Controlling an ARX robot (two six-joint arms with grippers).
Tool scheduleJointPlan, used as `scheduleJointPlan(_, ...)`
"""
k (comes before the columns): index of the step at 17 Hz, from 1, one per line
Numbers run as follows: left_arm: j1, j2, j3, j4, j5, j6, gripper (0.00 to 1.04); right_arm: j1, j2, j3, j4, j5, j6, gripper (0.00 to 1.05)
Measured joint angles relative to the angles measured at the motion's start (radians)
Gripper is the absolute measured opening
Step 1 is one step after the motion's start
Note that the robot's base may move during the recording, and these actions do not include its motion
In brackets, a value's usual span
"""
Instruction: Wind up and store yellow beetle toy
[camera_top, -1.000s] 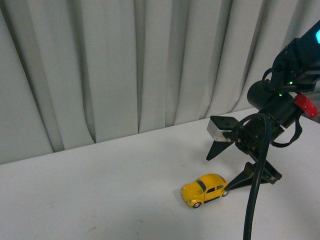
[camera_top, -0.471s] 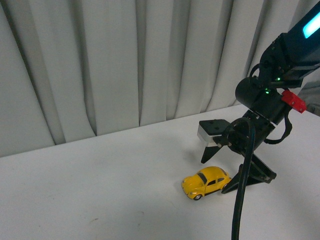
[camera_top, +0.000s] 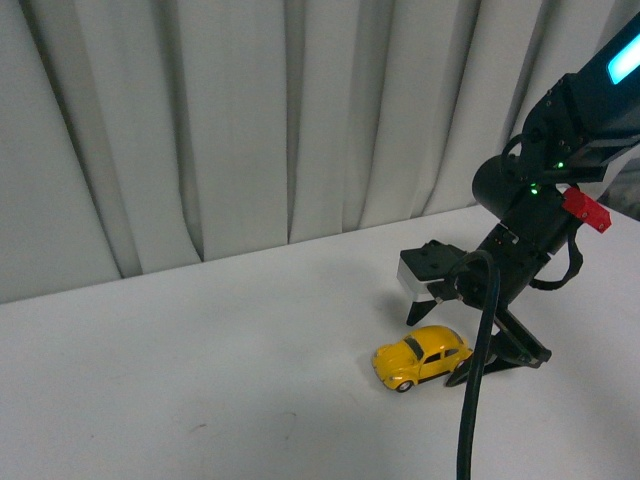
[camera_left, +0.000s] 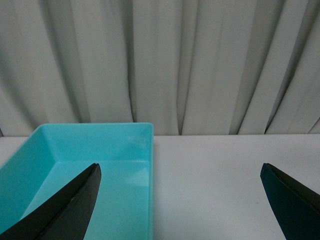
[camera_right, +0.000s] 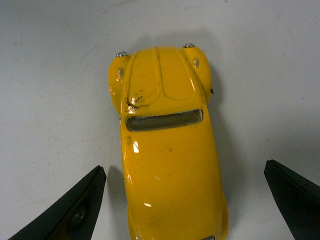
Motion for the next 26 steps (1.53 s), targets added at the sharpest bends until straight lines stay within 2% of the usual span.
scheduleJointPlan(6,0.000,0.000,0.000,0.000,0.000,0.000,0.98,0.072,0.004,0.006,0.006,0.000,0.000,0.98)
scheduleJointPlan(12,0.000,0.000,0.000,0.000,0.000,0.000,0.98,0.076,-0.014,-0.029,0.014,0.038,0.000,0.97)
scheduleJointPlan(13,0.000,0.000,0.000,0.000,0.000,0.000,0.98,0.075,-0.016,-0.033,0.014,0.041,0.000,0.93)
scheduleJointPlan(15,0.000,0.000,0.000,0.000,0.000,0.000,0.98,0.069,-0.024,-0.039,0.012,0.066,0.000,0.78)
scheduleJointPlan(17,0.000,0.000,0.000,0.000,0.000,0.000,0.98,0.059,-0.025,-0.036,0.002,0.079,-0.002,0.53)
scheduleJointPlan(18,0.000,0.000,0.000,0.000,0.000,0.000,0.98,0.056,-0.025,-0.032,-0.002,0.082,-0.003,0.47)
scheduleJointPlan(26,0.000,0.000,0.000,0.000,0.000,0.000,0.98,0.050,-0.010,0.029,-0.023,0.144,-0.003,0.45)
